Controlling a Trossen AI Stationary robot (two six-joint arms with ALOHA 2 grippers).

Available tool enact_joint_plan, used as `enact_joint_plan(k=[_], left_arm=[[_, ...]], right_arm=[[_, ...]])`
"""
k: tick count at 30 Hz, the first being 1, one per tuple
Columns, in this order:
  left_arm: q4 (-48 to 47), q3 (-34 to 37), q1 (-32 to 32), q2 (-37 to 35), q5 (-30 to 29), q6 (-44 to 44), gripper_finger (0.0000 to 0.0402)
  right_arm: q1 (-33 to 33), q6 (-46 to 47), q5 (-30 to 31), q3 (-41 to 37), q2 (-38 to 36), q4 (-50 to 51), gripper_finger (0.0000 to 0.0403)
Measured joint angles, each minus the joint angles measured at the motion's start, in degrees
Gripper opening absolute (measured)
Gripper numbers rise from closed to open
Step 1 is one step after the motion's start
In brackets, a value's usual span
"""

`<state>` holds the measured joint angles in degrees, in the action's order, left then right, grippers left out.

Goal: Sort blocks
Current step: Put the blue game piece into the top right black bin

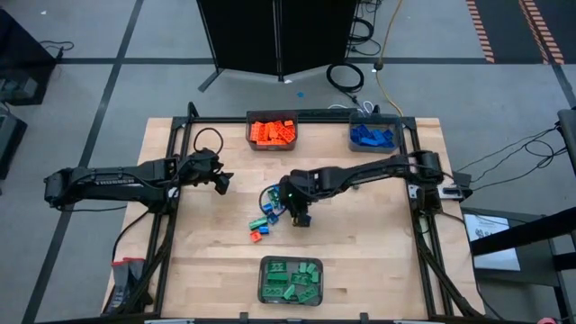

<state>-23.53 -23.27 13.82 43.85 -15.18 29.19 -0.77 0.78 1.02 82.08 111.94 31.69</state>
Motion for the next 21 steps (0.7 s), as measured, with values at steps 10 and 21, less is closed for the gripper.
enact_joint_plan(k=[10,21], left_arm=[[-0.1,0.0,0.0,0.0,0.1,0.0,0.0270],[0.0,0.0,0.0,0.0,0.1,0.5,0.0270]], right_arm=[[12.3,-1.4,8.2,-12.9,-22.0,8.2,0.0111],[39.6,6.6,15.2,-32.3,-37.3,4.4,0.0111]])
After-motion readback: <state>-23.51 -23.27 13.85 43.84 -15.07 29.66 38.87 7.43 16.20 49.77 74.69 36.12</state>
